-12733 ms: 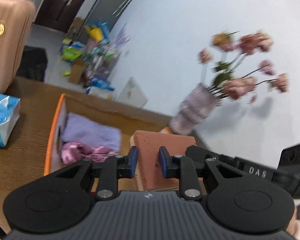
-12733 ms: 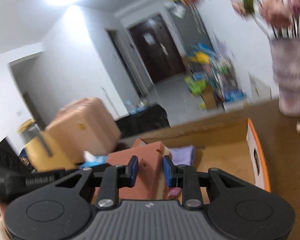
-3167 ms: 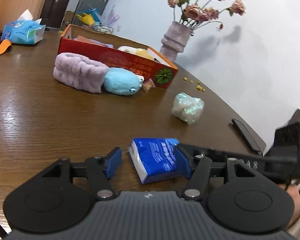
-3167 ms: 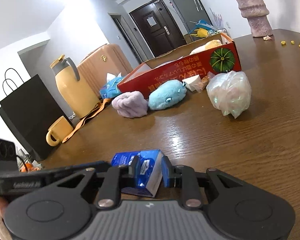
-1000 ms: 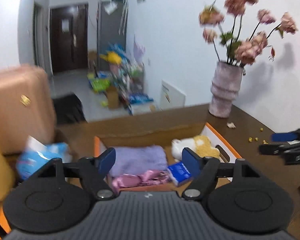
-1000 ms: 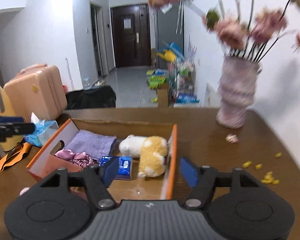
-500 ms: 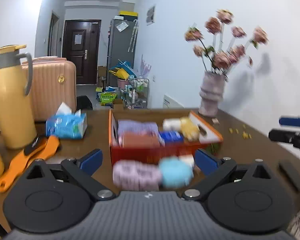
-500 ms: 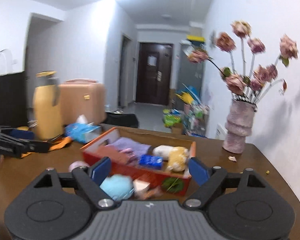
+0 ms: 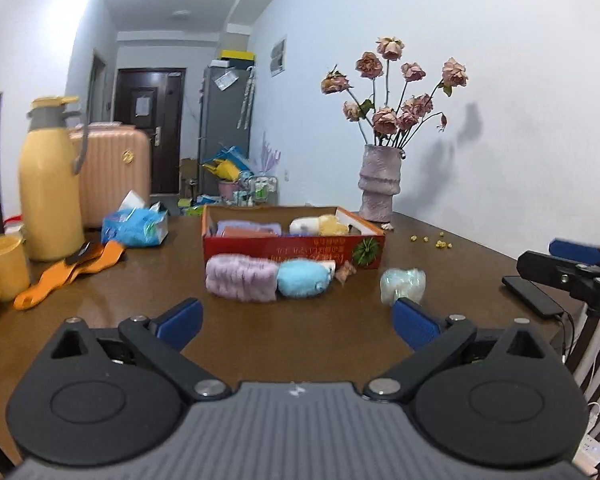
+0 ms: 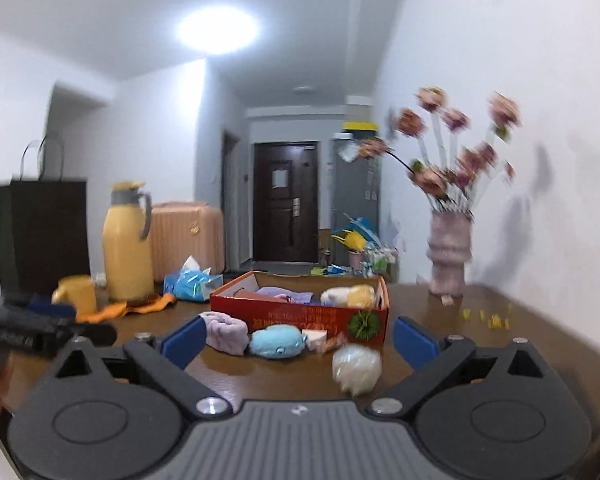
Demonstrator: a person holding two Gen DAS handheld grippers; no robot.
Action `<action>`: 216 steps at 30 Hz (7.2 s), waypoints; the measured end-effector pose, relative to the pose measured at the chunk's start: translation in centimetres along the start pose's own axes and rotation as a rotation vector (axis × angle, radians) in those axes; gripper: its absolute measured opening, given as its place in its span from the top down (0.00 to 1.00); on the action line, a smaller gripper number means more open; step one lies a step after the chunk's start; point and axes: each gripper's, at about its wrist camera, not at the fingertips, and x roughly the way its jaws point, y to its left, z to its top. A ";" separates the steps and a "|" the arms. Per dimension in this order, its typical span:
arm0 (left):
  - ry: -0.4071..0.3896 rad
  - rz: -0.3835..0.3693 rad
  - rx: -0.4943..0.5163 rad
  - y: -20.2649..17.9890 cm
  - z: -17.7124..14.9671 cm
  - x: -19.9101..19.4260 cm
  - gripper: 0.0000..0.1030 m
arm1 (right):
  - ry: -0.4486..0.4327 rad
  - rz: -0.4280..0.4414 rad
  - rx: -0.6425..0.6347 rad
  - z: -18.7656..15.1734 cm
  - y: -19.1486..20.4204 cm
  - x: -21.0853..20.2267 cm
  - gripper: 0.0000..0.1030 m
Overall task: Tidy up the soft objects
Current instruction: 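Grasp the lavender fuzzy headband with the right tool, then carry the headband into the box and open the right tool, then lift the right tool out of the box back over the table, then grasp the clear iridescent plastic bag with the right tool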
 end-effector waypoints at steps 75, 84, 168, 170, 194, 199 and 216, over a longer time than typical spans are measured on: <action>0.234 -0.281 -0.395 8.1 -0.1 10.4 0.42 | 0.372 0.416 0.221 -2.6 -0.3 15.0 0.69; 0.345 -0.133 -0.297 5.0 -3.3 11.6 0.55 | 0.441 0.279 0.181 -4.9 1.6 15.2 0.63; -0.077 0.084 0.100 2.2 16.9 14.5 0.04 | 0.165 0.010 -0.015 15.5 -6.4 21.2 0.21; -0.096 0.092 0.095 1.9 15.5 12.0 0.04 | 0.133 0.022 -0.017 14.5 -5.7 19.0 0.20; 0.025 0.066 0.030 0.6 0.0 0.1 0.00 | 0.192 0.101 0.097 -2.1 -1.7 1.1 0.11; 0.119 0.055 0.028 0.4 -1.0 3.9 0.00 | 0.218 0.051 0.126 -3.3 -3.0 2.9 0.13; 0.184 -0.115 0.087 -4.2 3.2 19.4 0.26 | 0.317 0.009 0.325 -3.1 -10.4 15.7 0.42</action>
